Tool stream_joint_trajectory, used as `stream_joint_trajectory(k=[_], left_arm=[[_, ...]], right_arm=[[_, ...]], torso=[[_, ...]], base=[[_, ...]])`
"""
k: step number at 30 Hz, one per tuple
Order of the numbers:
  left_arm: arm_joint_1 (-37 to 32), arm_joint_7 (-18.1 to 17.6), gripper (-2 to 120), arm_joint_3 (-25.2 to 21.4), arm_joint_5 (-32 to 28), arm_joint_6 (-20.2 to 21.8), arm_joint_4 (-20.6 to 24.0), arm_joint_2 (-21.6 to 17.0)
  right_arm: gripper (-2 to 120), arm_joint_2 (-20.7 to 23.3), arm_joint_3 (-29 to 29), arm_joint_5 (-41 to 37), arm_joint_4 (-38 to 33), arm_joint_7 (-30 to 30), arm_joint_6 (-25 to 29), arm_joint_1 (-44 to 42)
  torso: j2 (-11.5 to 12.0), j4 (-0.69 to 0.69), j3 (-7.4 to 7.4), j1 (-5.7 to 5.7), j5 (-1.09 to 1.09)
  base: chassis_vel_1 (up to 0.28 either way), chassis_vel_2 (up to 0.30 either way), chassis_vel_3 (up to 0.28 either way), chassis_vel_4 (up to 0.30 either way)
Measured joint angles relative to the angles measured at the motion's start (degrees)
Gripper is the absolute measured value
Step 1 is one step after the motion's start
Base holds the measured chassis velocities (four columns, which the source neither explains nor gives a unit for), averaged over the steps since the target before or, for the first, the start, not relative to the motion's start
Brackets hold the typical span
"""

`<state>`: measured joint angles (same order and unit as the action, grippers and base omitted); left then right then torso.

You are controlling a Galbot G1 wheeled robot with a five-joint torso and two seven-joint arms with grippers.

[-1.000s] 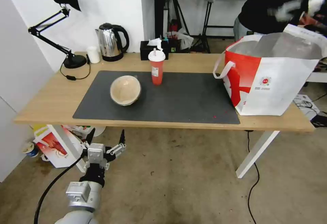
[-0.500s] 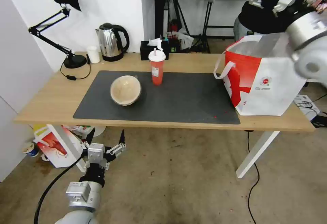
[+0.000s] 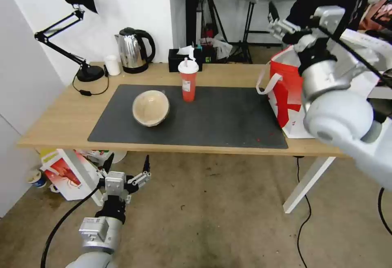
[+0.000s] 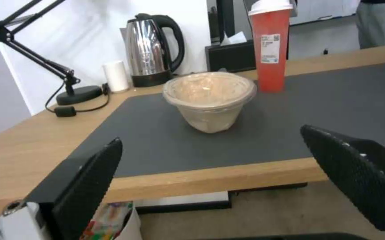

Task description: Pick up the trash from the table and place it into the takeout bag.

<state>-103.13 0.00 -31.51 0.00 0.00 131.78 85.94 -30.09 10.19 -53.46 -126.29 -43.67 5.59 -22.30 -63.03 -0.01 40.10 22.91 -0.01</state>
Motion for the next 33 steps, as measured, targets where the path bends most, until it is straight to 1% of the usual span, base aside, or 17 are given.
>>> stream_joint_trajectory(k=[4, 6, 7, 9, 11, 12, 14, 16, 18, 19, 21, 22, 24, 25, 26, 28, 33], left_arm=[[0.0, 0.0, 100, 0.0, 0.0, 0.0, 0.0, 0.0], [0.0, 0.0, 100, 0.0, 0.0, 0.0, 0.0, 0.0], [0.0, 0.0, 100, 0.0, 0.0, 0.0, 0.0, 0.0], [0.0, 0.0, 100, 0.0, 0.0, 0.0, 0.0, 0.0], [0.0, 0.0, 100, 0.0, 0.0, 0.0, 0.0, 0.0], [0.0, 0.0, 100, 0.0, 0.0, 0.0, 0.0, 0.0], [0.0, 0.0, 100, 0.0, 0.0, 0.0, 0.0, 0.0], [0.0, 0.0, 100, 0.0, 0.0, 0.0, 0.0, 0.0], [0.0, 0.0, 100, 0.0, 0.0, 0.0, 0.0, 0.0], [0.0, 0.0, 100, 0.0, 0.0, 0.0, 0.0, 0.0], [0.0, 0.0, 100, 0.0, 0.0, 0.0, 0.0, 0.0], [0.0, 0.0, 100, 0.0, 0.0, 0.0, 0.0, 0.0], [0.0, 0.0, 100, 0.0, 0.0, 0.0, 0.0, 0.0], [0.0, 0.0, 100, 0.0, 0.0, 0.0, 0.0, 0.0], [0.0, 0.0, 100, 0.0, 0.0, 0.0, 0.0, 0.0], [0.0, 0.0, 100, 0.0, 0.0, 0.0, 0.0, 0.0], [0.0, 0.0, 100, 0.0, 0.0, 0.0, 0.0, 0.0]], right_arm=[[100, -1.5, -2.3, 2.3, -2.6, -3.2, -0.2, -4.7], [100, -2.2, -4.3, 3.2, -4.3, -4.1, -0.3, -8.1], [100, -2.2, -4.3, 3.2, -4.3, -4.1, -0.3, -8.1], [100, -2.8, -6.8, 3.6, -6.1, -4.7, -0.3, -12.3], [100, -3.5, -10.2, 5.1, -8.0, -4.8, -0.3, -18.7], [100, -3.5, -10.2, 5.1, -8.0, -4.8, -0.3, -18.7], [100, -4.4, -12.8, 6.5, -9.7, -4.5, -0.2, -24.4], [100, -4.7, -13.6, 7.0, -10.2, -4.1, -0.1, -26.0], [100, -6.0, -15.4, 10.1, -11.4, -3.1, 0.6, -31.0], [100, -6.0, -15.4, 10.1, -11.4, -3.1, 0.6, -31.0], [100, -7.1, -16.4, 12.7, -12.6, -2.8, 1.0, -34.4], [100, -7.1, -16.4, 12.7, -12.6, -2.8, 1.0, -34.4], [100, -8.4, -17.5, 15.4, -14.4, -2.1, 1.3, -39.5], [100, -8.7, -17.7, 16.1, -14.9, -1.9, 1.5, -41.2], [100, -8.7, -17.7, 16.1, -14.9, -1.9, 1.5, -41.2], [100, -9.9, -18.0, 18.1, -16.2, -0.8, 2.3, -46.0], [100, -11.4, -17.9, 20.8, -16.7, 0.6, 3.3, -49.5]], torso=[[0.0, 0.01, 0.00, 0.01, 0.00], [0.0, 0.01, 0.00, 0.00, 0.00], [0.0, 0.01, 0.00, 0.00, 0.00], [0.0, 0.02, 0.00, 0.00, 0.00], [0.0, 0.00, 0.00, 0.00, 0.00], [0.0, 0.00, 0.00, 0.00, 0.00], [0.0, 0.00, 0.00, 0.00, 0.02], [0.0, -0.01, 0.00, 0.00, 0.02], [0.0, 0.01, 0.00, 0.00, 0.01], [0.0, 0.01, 0.00, 0.00, 0.01], [0.0, 0.01, 0.00, 0.00, 0.00], [0.0, 0.01, 0.00, 0.00, 0.00], [0.0, 0.01, 0.00, 0.00, 0.00], [0.0, 0.01, 0.00, 0.00, 0.00], [0.0, 0.01, 0.00, 0.00, 0.00], [0.0, -0.01, 0.00, 0.00, 0.01], [0.0, 0.01, 0.00, 0.00, 0.00]], base=[[0.000, 0.000, 0.000, 0.000], [0.000, 0.000, 0.000, 0.000], [0.000, 0.000, 0.000, 0.000], [0.000, 0.000, 0.000, 0.000], [0.000, 0.000, 0.000, 0.000], [0.000, 0.000, 0.000, 0.000], [0.000, 0.000, 0.000, 0.000], [0.000, 0.000, 0.000, 0.000], [0.000, 0.000, 0.000, 0.000], [0.000, 0.000, 0.000, 0.000], [0.000, 0.000, 0.000, 0.000], [0.000, 0.000, 0.000, 0.000], [0.000, 0.000, 0.000, 0.000], [0.000, 0.000, 0.000, 0.000], [0.000, 0.000, 0.000, 0.000], [0.000, 0.000, 0.000, 0.000], [0.000, 0.000, 0.000, 0.000]])
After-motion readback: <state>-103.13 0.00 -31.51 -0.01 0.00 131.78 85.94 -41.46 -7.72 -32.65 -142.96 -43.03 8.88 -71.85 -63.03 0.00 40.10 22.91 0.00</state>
